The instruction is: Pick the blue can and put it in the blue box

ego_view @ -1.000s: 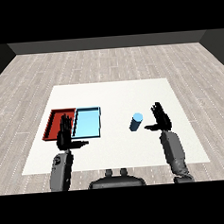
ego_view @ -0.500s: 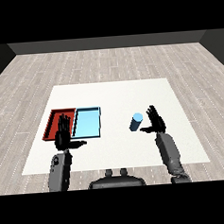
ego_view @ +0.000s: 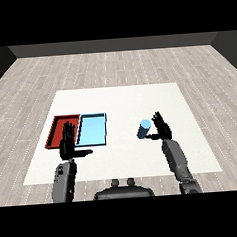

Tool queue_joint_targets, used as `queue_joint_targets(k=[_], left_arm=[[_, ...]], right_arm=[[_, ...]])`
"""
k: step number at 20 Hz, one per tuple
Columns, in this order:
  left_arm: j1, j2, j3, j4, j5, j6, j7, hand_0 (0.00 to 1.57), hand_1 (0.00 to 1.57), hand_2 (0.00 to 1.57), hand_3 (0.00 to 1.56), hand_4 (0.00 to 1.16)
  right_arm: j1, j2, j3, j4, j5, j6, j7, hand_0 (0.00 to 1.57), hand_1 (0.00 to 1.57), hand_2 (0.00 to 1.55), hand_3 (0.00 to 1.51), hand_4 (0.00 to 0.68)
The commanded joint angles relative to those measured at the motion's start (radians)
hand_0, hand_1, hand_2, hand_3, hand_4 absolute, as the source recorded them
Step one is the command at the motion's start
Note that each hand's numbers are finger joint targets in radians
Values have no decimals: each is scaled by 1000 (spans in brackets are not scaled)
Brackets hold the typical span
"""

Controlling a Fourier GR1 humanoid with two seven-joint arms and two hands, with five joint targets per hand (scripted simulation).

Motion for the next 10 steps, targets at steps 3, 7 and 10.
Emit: queue_joint_targets(k=[3,7,10], left_arm=[[47,-16,-26,-62,-28,27,3,0,0,0,0,0],[36,11,3,-37,16,-16,4,0,0,0,0,0],[8,-17,-26,-58,0,30,46,0,0,0,0,0]], right_arm=[[-103,45,3,102,1,-47,16,0,0,0,0,0],[-13,30,30,41,23,-21,-46,0,0,0,0,0],[-123,-9,0,201,24,22,-82,0,0,0,0,0]])
